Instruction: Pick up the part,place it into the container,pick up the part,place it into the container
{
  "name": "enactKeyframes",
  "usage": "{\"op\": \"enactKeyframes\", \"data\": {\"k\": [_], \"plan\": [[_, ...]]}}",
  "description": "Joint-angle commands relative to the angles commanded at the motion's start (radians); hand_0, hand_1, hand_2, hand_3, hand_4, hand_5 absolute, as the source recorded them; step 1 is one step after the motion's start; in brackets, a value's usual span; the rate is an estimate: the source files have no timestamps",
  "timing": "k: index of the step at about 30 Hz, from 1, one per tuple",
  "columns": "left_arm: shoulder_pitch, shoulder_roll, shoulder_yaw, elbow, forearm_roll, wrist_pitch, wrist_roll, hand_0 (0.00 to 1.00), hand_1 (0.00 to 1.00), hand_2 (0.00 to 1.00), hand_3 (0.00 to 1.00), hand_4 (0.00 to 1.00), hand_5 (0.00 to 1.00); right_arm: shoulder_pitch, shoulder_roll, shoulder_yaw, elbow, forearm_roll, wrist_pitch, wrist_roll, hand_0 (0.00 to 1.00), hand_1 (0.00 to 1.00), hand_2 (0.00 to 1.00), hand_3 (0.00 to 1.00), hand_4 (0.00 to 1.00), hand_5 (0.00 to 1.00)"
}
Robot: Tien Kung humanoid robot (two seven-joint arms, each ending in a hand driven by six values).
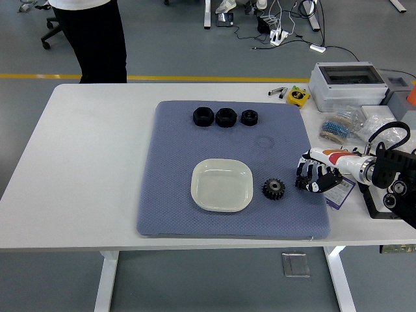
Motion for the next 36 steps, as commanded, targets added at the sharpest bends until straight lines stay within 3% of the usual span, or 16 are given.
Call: {"op": "enactKeyframes", "data": {"k": [9, 21, 29, 36], "plan": [[0.001, 0.001, -0.012, 0.0, 0.015, 0.001, 0.003, 0.976, 0.955, 0.931, 0.679, 0.651, 0.691, 0.0, -0.019, 0.037, 0.037, -0.001, 0.001, -0.002, 0.159, 0.267, 0.374, 0.435, 0.662, 0.135], [0.006, 0.002, -0.029, 0.0, 0.041, 0.002, 0.01, 0.976, 0.953, 0.929, 0.679, 0.649, 0.691, 0.009, -0.006, 0.045, 0.065, 0.0, 0.003, -0.003, 0.155, 0.263, 0.373, 0.436, 0.659, 0.141], [0.011, 0.005, -0.031, 0.0, 0.049, 0.003, 0.011, 0.974, 0.952, 0.929, 0.679, 0.649, 0.693, 0.029, 0.019, 0.049, 0.107, -0.005, 0.005, -0.009, 0.154, 0.261, 0.373, 0.436, 0.665, 0.142], [0.011, 0.007, -0.023, 0.0, 0.045, 0.003, 0.01, 0.973, 0.952, 0.929, 0.678, 0.648, 0.695, 0.073, 0.072, 0.03, 0.153, -0.009, 0.008, -0.014, 0.154, 0.261, 0.372, 0.437, 0.665, 0.143]]}}
